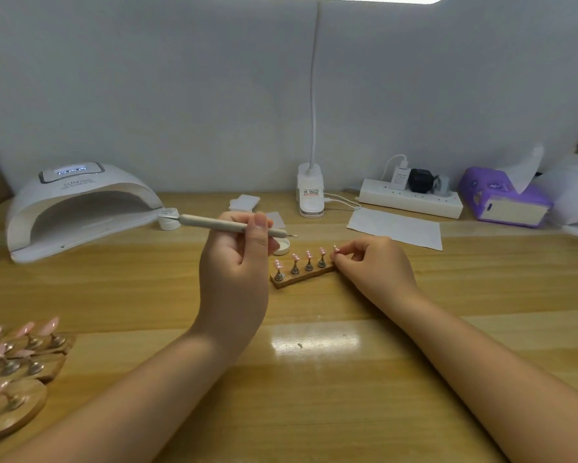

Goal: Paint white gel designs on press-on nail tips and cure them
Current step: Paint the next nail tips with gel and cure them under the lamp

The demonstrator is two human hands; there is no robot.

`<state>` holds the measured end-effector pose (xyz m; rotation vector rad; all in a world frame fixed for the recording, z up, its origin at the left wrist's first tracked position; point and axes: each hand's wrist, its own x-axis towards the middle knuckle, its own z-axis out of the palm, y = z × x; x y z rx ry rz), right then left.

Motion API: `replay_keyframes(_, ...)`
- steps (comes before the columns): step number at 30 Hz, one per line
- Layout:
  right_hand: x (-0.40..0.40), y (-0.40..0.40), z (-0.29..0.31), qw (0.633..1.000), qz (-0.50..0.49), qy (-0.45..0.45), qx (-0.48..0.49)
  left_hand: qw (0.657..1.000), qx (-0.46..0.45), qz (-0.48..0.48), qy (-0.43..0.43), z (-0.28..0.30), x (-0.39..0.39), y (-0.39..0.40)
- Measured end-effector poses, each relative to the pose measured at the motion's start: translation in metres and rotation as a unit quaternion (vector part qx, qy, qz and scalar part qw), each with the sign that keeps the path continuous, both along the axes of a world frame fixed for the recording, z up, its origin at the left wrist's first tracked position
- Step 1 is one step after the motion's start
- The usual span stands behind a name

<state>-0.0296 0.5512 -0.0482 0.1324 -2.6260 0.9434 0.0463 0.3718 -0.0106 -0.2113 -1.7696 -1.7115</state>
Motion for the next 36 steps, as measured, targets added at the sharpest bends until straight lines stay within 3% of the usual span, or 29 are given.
replay_keyframes(4, 0.0, 0.0, 0.002, 1.0, 0.003, -0.006, 0.015, 0.999, 0.041, -0.004, -0.033, -0.009, -0.005, 0.0)
replay_keyframes(8, 0.006, -0.001, 0.011, 0.996, 0.016, -0.003, 0.088, 0.998, 0.04, -0.006, -0.04, -0.012, -0.006, 0.001)
replay_keyframes(11, 0.013, 0.001, 0.021, 0.987, -0.007, 0.046, 0.152, 0.998, 0.042, -0.008, -0.039, -0.012, -0.006, 0.0)
replay_keyframes(15, 0.009, 0.014, 0.03, 0.985, -0.055, 0.112, 0.122, 0.999, 0.038, -0.007, -0.037, -0.012, -0.005, -0.001)
replay_keyframes(20, -0.004, 0.028, 0.018, 0.987, -0.057, -0.071, 0.13, 0.999, 0.032, -0.003, -0.039, -0.013, -0.005, 0.0)
replay_keyframes(23, -0.012, 0.033, 0.009, 0.985, -0.074, -0.107, 0.113, 0.999, 0.033, -0.005, -0.038, -0.012, -0.005, -0.001)
replay_keyframes(31, -0.013, 0.04, 0.008, 1.0, -0.012, -0.013, -0.018, 0.999, 0.033, -0.016, -0.039, -0.006, -0.003, -0.002)
replay_keyframes(36, 0.005, 0.017, 0.031, 0.989, 0.073, 0.1, -0.074, 0.997, -0.071, -0.011, 0.032, 0.007, 0.002, -0.001)
